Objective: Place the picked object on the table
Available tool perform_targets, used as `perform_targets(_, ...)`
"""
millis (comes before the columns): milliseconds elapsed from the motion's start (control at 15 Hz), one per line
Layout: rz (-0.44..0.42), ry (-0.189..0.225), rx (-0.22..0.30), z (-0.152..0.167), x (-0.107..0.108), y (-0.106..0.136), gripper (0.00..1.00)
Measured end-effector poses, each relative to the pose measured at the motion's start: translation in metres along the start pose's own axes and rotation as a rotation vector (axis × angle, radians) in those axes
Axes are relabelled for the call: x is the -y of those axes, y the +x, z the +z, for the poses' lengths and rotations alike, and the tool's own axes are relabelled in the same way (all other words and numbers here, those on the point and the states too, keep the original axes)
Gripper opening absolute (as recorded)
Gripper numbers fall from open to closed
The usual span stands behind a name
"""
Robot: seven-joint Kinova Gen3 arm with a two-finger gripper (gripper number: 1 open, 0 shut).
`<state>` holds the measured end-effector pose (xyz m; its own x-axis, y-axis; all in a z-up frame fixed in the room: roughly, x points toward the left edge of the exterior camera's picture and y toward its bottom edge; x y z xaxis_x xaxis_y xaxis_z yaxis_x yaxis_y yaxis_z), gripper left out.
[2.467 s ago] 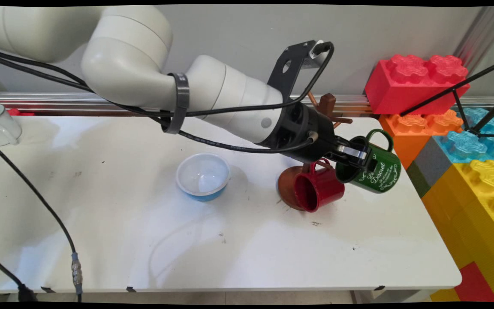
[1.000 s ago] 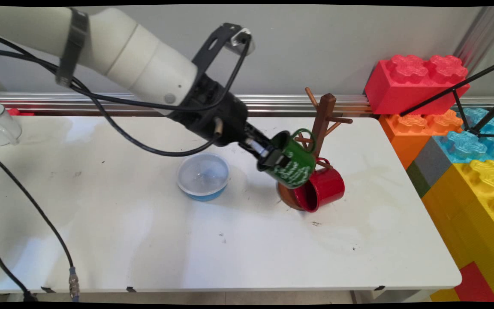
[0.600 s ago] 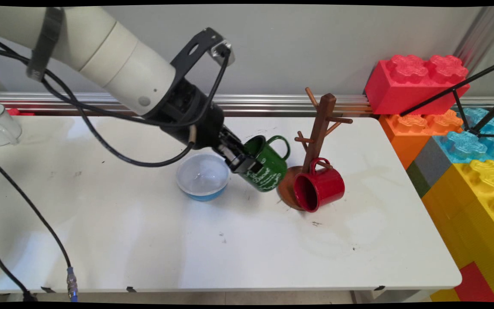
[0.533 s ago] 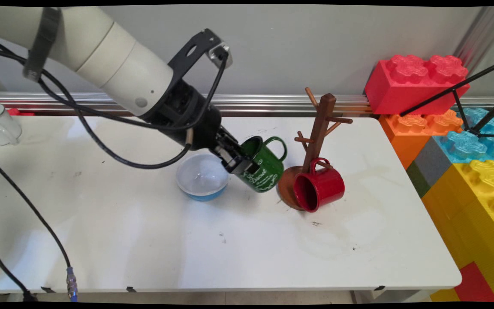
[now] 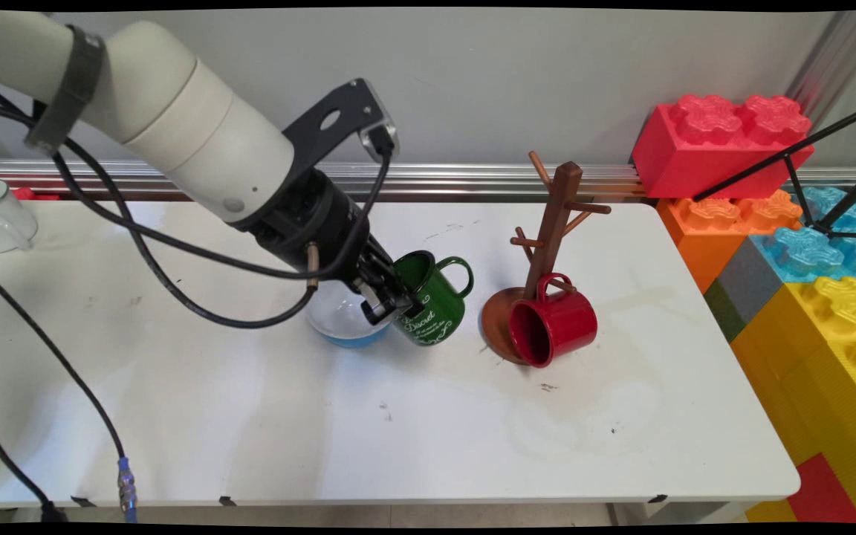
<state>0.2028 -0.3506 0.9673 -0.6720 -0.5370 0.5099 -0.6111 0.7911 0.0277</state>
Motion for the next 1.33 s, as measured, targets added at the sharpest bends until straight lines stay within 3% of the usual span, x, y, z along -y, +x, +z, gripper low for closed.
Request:
perform_targets(600, 0.058, 0.061, 0.087, 0.026, -0.01, -0.005, 0.0)
perform_targets(1333, 0.076, 0.098, 0.178, 0.057, -0.018, -0.021, 0.0)
